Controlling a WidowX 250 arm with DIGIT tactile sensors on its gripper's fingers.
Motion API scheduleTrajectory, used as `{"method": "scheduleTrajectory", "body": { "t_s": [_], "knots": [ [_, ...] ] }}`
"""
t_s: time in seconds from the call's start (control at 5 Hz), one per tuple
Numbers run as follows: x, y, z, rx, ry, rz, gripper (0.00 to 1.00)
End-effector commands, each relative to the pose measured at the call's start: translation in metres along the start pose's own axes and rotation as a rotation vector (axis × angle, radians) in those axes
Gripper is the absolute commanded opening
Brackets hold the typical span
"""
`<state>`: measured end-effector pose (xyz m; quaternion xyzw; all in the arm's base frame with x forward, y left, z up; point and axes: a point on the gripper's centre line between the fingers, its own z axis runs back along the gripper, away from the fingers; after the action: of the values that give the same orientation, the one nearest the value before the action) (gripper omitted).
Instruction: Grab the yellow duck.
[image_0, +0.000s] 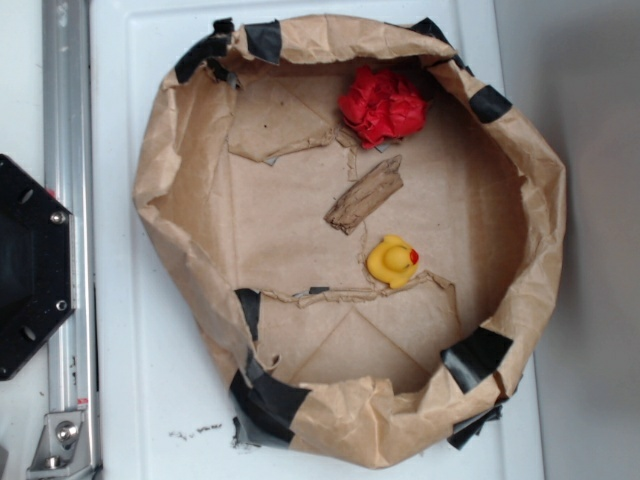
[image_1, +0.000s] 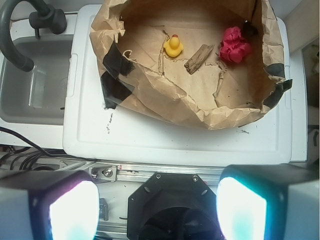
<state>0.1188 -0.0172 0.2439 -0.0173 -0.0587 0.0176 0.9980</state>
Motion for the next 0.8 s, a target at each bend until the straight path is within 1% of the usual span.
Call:
{"method": "scheduleTrajectory", "body": {
  "t_s": [0.0, 0.2, 0.4, 0.6],
  "knots": [
    [0.0, 0.0, 0.0, 0.0, 0.0, 0.0, 1.0],
    [0.045, 0.009, -0.008, 0.011, -0.027, -0.033, 1.0],
    [0.079, 0.017, -0.021, 0.021, -0.054, -0.079, 1.0],
    [0.106, 0.028, -0.05, 0.044, -0.061, -0.152, 1.0]
  ]
}}
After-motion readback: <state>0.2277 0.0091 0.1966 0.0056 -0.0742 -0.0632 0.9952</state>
